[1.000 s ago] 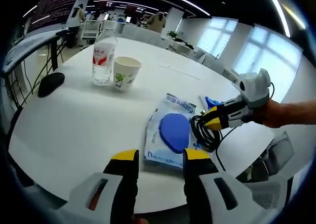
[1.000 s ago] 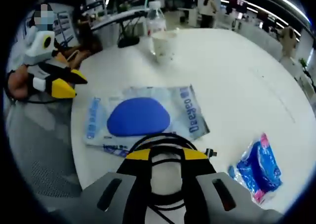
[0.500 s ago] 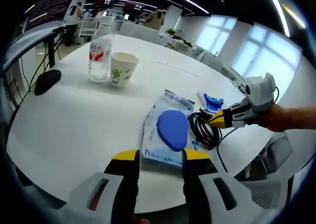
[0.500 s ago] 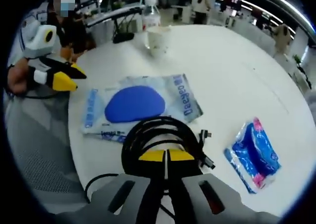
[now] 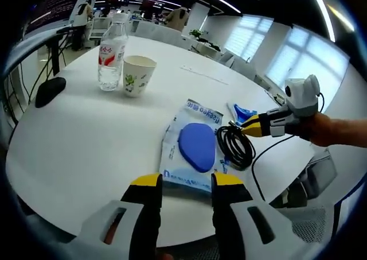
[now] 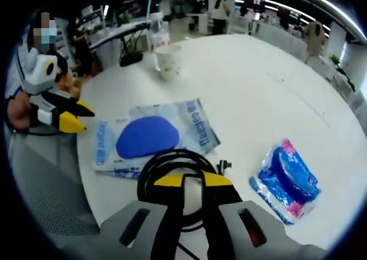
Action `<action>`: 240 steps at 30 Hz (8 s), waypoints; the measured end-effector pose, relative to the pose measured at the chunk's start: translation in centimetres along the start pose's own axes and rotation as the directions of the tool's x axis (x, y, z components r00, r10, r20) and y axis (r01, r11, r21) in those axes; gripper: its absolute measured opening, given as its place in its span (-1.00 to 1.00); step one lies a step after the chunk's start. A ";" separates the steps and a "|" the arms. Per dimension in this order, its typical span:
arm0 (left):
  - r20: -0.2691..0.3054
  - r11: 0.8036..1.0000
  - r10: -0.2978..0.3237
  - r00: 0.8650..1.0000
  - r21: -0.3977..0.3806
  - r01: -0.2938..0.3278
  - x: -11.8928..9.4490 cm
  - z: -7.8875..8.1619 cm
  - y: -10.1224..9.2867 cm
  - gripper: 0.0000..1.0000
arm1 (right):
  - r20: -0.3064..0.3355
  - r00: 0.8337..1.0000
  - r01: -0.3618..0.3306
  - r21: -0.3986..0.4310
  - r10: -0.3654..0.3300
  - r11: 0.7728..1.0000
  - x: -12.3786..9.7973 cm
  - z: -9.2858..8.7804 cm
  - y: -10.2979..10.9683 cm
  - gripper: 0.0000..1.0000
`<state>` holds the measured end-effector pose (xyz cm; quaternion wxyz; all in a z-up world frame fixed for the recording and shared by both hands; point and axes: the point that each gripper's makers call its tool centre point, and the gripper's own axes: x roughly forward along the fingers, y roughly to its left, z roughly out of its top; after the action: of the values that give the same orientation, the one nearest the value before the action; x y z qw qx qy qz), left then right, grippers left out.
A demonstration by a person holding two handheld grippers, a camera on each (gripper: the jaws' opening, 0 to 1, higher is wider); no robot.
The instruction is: Arrange the tabletop items into an orderly group along one side of the table until the central work area is clear of visible clutter.
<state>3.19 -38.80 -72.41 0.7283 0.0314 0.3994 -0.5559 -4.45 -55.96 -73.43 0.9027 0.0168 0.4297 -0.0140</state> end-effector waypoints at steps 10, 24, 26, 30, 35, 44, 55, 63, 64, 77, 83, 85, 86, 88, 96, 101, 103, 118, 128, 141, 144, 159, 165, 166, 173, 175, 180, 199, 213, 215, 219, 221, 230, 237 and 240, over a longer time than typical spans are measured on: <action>-0.044 1.000 0.011 0.999 0.000 -0.011 0.3 -0.9 0.3 -0.38 | -0.058 0.998 0.022 -0.139 -0.031 0.990 1.7 0.1 -1.1 -0.61; -0.044 1.000 0.007 0.999 -0.013 -0.008 0.1 -1.1 0.3 -0.38 | -0.157 0.983 -0.136 -0.287 0.093 0.948 3.3 -0.1 0.1 -0.44; -0.044 1.000 0.009 0.999 -0.015 -0.009 0.1 -1.0 0.3 -0.39 | -0.166 0.979 -0.159 -0.289 0.114 0.944 3.1 -0.2 0.3 -0.41; -0.039 1.000 0.009 0.999 -0.018 -0.010 0.1 -0.9 0.4 -0.39 | -0.187 0.970 -0.205 -0.300 0.153 0.932 2.4 -0.1 0.5 -0.39; -0.047 1.000 0.005 0.999 -0.019 -0.006 0.3 -1.1 0.4 -0.39 | -0.193 0.967 -0.217 -0.292 0.165 0.931 2.8 -0.2 0.7 -0.40; -0.060 1.000 -0.002 0.998 -0.024 0.000 0.4 -1.4 0.2 -0.42 | -0.211 0.972 -0.162 -0.302 0.100 0.939 3.4 -0.2 -0.1 -0.73; -0.092 0.999 -0.005 0.996 -0.038 0.001 1.0 -2.2 0.3 -0.46 | -0.218 0.974 -0.124 -0.295 0.060 0.947 1.0 -2.0 -0.4 -0.94; -0.109 0.999 -0.024 0.994 -0.044 0.019 1.5 -2.6 -0.1 -0.46 | -0.202 0.979 -0.064 -0.206 0.021 0.976 -1.3 -4.4 -0.9 -0.95; -0.111 0.999 -0.028 0.993 -0.042 0.024 1.6 -2.6 -0.2 -0.46 | -0.200 0.980 -0.057 -0.189 0.018 0.980 -1.6 -4.7 -1.0 -0.95; -0.152 0.998 -0.052 0.987 -0.025 0.049 2.4 -3.2 -1.1 -0.48 | -0.210 0.978 -0.003 -0.076 -0.013 0.997 -2.8 -7.3 -1.6 -0.93; -0.161 0.998 -0.059 0.985 -0.029 0.055 2.7 -3.3 -1.3 -0.48 | -0.184 0.983 -0.032 -0.095 0.014 0.995 -3.3 -6.0 -1.4 -0.86; -0.165 0.998 -0.061 0.984 -0.031 0.057 2.8 -3.4 -1.3 -0.49 | -0.151 0.988 -0.042 -0.082 0.029 0.996 -3.6 -4.7 -1.1 -0.79; -0.166 0.998 -0.062 0.984 -0.032 0.057 2.8 -3.3 -1.3 -0.49 | -0.141 0.989 -0.046 -0.078 0.034 0.996 -3.6 -4.3 -1.2 -0.76; -0.169 0.998 -0.063 0.984 -0.032 0.059 2.9 -3.4 -1.3 -0.50 | -0.118 0.992 -0.042 -0.078 0.033 0.996 -3.1 -3.2 -1.7 -0.73; -0.184 0.998 -0.057 0.981 -0.028 0.053 3.1 -3.3 -1.2 -0.55 | -0.064 0.998 -0.016 -0.057 0.013 0.998 0.8 1.8 -2.6 -0.63; -0.182 0.999 -0.052 0.982 -0.022 0.049 3.0 -3.1 -1.1 -0.64 | -0.048 0.998 -0.030 0.002 0.030 1.000 3.0 3.4 -2.4 -0.59; -0.181 0.999 -0.048 0.982 -0.020 0.045 3.1 -3.0 -1.0 -0.65 | -0.050 0.998 -0.034 0.008 0.034 0.999 3.6 3.7 -2.2 -0.59; -0.177 0.999 -0.025 0.984 -0.027 0.020 3.1 -2.4 0.1 -0.70 | -0.054 0.996 -0.061 0.089 0.066 0.994 3.7 2.4 -1.8 -0.90; -0.164 1.000 0.004 0.986 -0.027 -0.009 3.5 -1.0 1.9 -0.74 | -0.041 0.997 -0.066 0.155 0.073 0.986 2.0 0.5 -0.9 -0.98; -0.137 0.997 0.059 0.989 -0.037 -0.065 3.5 1.9 5.5 -0.77 | -0.038 0.993 -0.103 0.214 0.113 0.971 1.6 -1.2 2.2 -0.98; -0.127 0.998 0.065 0.990 -0.018 -0.068 3.0 2.2 5.9 -0.71 | -0.034 0.992 -0.107 0.240 0.118 0.965 1.5 -1.5 2.4 -0.96; -0.100 0.999 0.031 0.994 0.012 -0.030 1.1 1.0 5.2 -0.64 | 0.018 0.996 -0.091 0.373 0.091 0.923 0.7 -1.2 1.4 -0.79; -0.106 1.000 0.026 0.994 0.015 -0.024 1.2 0.5 4.9 -0.66 | 0.049 0.992 -0.127 0.418 0.117 0.899 1.2 -0.5 2.3 -0.68; -0.111 0.999 0.033 0.993 0.022 -0.031 1.2 0.4 5.0 -0.67 | 0.049 0.992 -0.126 0.419 0.117 0.899 1.3 -0.5 2.4 -0.68; -0.132 0.999 0.035 0.991 0.026 -0.032 1.6 0.1 5.1 -0.81 | 0.029 0.992 -0.121 0.418 0.120 0.900 1.9 -0.6 3.0 -0.76; -0.137 1.000 0.028 0.990 -0.001 -0.028 1.7 0.0 5.0 -0.95 | 0.030 0.993 -0.120 0.418 0.118 0.901 2.0 -0.7 3.1 -0.88; -0.143 1.000 0.022 0.990 0.005 -0.022 1.8 0.2 4.7 -1.00 | 0.049 0.992 -0.129 0.424 0.120 0.896 1.8 -0.5 3.1 -1.00; -0.140 0.996 -0.040 0.989 0.069 0.050 4.4 4.0 2.7 -1.00 | 0.112 0.991 -0.118 0.437 0.076 0.892 -0.6 0.0 0.5 -1.00; -0.082 0.999 -0.033 0.996 0.020 0.035 8.4 8.5 2.9 -1.00 | 0.143 0.990 -0.065 0.495 -0.007 0.866 -0.2 1.3 -3.0 -1.00; -0.070 1.000 -0.028 0.997 0.011 0.028 8.7 9.1 3.1 -1.00 | 0.145 0.989 -0.064 0.497 -0.011 0.865 0.1 1.7 -3.3 -1.00; -0.051 1.000 -0.011 0.999 -0.014 0.010 9.4 10.2 3.9 -1.00 | 0.151 0.988 -0.064 0.498 -0.014 0.865 0.7 2.5 -3.8 -1.00; -0.043 1.000 -0.006 0.999 -0.026 0.005 9.6 10.6 4.1 -1.00 | 0.154 0.988 -0.063 0.496 -0.016 0.866 0.8 2.7 -4.1 -1.00; 0.001 0.997 0.008 1.000 -0.079 -0.008 10.7 12.1 4.3 -1.00 | 0.160 0.986 -0.051 0.516 -0.037 0.855 1.4 3.4 -5.6 -1.00; 0.032 0.996 0.006 0.999 -0.088 -0.003 11.2 13.0 4.3 -1.00 | 0.162 0.985 -0.041 0.535 -0.054 0.844 2.2 4.2 -6.7 -1.00; 0.035 0.995 0.024 0.999 -0.100 -0.021 11.5 13.1 4.9 -1.00 | 0.163 0.985 -0.045 0.547 -0.053 0.836 2.8 4.3 -6.9 -1.00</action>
<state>15.15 -52.39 -72.56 0.7424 -0.0107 0.4129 -0.5275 0.34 -63.05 -73.02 0.8934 0.2726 0.3285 -0.1399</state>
